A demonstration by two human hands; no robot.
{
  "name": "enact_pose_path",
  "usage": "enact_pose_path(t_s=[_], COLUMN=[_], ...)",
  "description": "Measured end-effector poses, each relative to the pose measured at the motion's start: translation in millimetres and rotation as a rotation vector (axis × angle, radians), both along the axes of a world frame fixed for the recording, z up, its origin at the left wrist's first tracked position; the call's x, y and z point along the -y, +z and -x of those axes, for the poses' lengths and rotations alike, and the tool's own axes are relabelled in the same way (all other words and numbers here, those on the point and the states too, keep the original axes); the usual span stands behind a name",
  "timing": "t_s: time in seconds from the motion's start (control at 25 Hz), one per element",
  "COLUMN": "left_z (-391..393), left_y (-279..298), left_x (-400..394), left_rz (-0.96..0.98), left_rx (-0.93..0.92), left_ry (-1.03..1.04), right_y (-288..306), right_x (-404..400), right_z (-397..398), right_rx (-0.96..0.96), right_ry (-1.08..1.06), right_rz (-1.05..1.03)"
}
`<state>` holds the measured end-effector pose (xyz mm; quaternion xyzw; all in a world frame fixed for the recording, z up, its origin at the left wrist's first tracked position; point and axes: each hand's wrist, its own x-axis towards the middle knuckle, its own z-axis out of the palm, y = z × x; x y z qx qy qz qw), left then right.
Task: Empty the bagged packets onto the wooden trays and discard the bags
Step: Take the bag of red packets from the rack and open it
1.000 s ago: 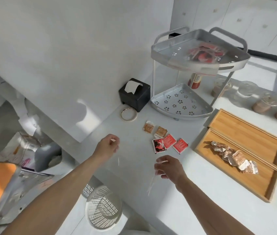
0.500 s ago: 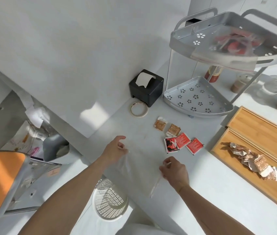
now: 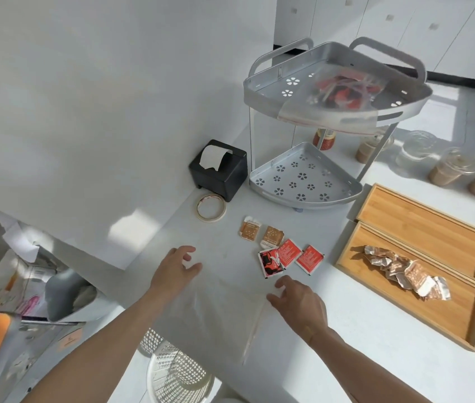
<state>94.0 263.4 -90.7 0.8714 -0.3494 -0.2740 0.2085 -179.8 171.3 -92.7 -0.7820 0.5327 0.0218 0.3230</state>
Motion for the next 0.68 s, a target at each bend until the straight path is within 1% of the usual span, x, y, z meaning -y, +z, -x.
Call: enact_pose_path(t_s=[0.08,0.2,0.28,0.36,0.48,0.56,0.64,0.68], left_z=[1.5,7.1,12.0,18.8,27.0,30.5,32.9,34.6], left_y=[18.2,59.5,96.2,137.8,194.4,222.3,241.9,249.0], left_x=[21.0,64.6,97.8,130.2,171.8,191.6,205.8,210.8], left_rz=[0.028,0.124,0.210,0.331,0.503,0.595,0.632,0.616], left_rx=[0.040,0.090,0.154,0.226,0.359,0.427,0.460,0.473], left_ry=[-0.080,-0.224,-0.362,-0.473,-0.551,-0.577,-0.606,-0.633], right_y=[11.5,41.6,73.1,111.2,173.0,205.9,227.5,235.1], right_x=[19.0,61.9,96.1,128.9,163.8,173.9,179.2,180.5], right_z=[12.4,34.2,46.4,56.5,63.8,63.3,57.2,52.7], right_rx=[-0.033,-0.064,-0.071,-0.059,-0.006,0.025,0.027,0.010], right_ry=[0.034,0.074,0.069,0.020,-0.044,-0.056,-0.008,0.037], right_rz=[0.096,0.291,0.418,0.554,0.766,0.897,0.997,1.023])
